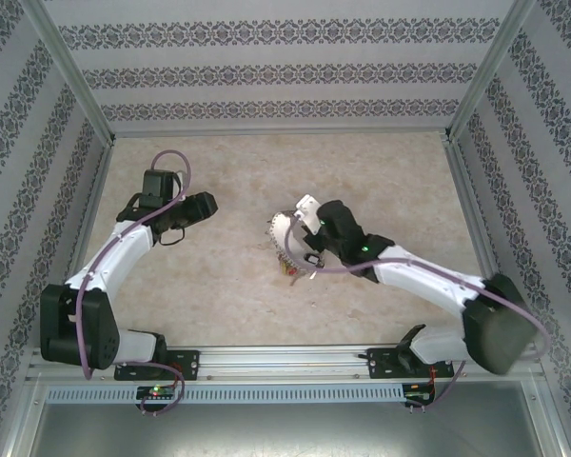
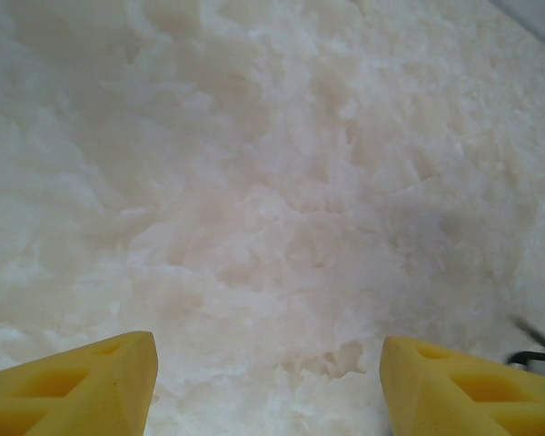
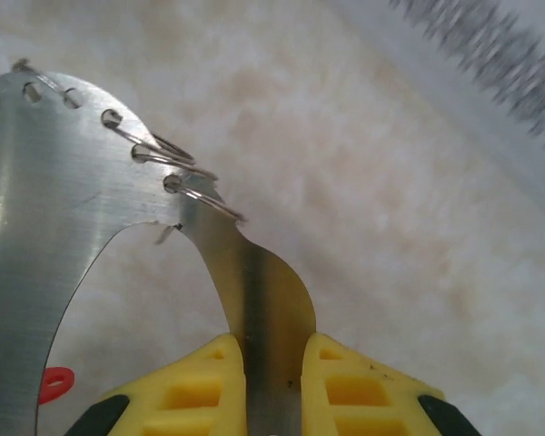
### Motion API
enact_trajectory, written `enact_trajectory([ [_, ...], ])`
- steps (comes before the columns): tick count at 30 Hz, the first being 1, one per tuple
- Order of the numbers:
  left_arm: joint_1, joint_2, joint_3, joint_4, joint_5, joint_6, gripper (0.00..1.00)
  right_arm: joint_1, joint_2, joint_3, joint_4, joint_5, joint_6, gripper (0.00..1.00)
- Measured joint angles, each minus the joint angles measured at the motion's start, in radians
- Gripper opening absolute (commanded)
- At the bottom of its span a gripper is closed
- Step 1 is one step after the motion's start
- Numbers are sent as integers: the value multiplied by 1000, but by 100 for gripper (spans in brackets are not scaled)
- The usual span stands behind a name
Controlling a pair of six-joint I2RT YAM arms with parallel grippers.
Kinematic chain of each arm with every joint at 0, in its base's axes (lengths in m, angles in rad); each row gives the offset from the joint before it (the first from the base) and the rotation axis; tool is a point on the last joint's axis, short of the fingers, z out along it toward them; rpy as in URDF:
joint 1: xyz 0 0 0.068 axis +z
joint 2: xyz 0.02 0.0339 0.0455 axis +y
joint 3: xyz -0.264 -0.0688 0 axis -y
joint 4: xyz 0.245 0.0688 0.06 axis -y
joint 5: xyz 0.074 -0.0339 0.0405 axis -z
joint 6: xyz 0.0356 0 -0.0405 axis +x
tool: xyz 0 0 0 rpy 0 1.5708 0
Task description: Put the keys on the keyring
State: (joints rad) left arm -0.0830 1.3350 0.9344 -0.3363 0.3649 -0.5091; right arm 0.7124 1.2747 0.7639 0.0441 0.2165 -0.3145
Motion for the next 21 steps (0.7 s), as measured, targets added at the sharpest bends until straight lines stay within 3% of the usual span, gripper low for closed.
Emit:
enact_trajectory([
  [9,0,-135,-117,16,-73,0,66,-95,-297,-138,193,-67,-244,15],
  [16,0,-191,-138,29,-159,0,66,-173,-371,-137,116,-259,-332,17],
  [21,0,-200,-146,35,-179,0,63,-267,-420,-91,50,-474,-394,15],
])
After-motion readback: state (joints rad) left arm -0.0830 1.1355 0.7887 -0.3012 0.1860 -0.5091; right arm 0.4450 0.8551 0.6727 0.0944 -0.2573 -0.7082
